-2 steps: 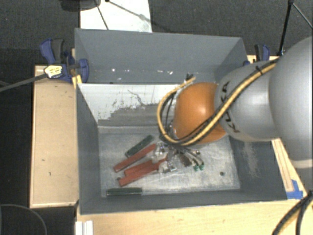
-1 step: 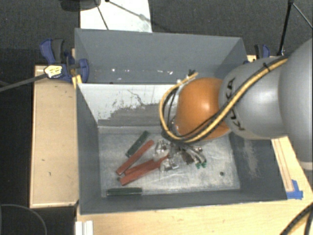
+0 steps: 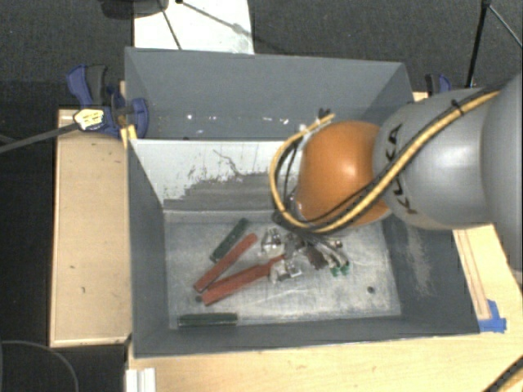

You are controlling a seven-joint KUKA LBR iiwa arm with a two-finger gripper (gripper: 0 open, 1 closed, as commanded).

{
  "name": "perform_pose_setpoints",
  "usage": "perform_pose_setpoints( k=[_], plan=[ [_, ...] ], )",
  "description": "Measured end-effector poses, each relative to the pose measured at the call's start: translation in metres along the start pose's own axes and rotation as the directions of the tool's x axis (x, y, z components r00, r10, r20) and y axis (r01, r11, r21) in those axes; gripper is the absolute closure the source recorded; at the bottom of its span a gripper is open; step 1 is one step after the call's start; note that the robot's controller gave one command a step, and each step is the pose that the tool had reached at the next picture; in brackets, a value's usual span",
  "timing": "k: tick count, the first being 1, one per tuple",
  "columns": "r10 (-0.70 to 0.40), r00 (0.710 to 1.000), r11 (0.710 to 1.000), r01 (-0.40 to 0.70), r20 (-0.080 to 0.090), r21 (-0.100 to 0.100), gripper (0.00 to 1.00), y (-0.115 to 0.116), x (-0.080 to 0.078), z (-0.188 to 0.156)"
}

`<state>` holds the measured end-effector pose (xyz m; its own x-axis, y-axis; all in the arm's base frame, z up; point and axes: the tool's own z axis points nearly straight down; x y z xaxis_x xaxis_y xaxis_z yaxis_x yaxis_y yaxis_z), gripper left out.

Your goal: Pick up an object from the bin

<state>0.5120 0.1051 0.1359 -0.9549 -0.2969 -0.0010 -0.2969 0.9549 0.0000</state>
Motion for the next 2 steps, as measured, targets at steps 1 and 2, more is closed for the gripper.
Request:
perform_pose_setpoints(
  k=[1, 2],
  plan=[
    [0.000, 1.000, 1.000, 0.000, -0.002, 0.000, 1.00, 0.000, 0.000, -0.019],
    [0.001, 1.000, 1.000, -0.001, 0.002, 0.000, 1.00, 0.000, 0.000, -0.035]
  ],
)
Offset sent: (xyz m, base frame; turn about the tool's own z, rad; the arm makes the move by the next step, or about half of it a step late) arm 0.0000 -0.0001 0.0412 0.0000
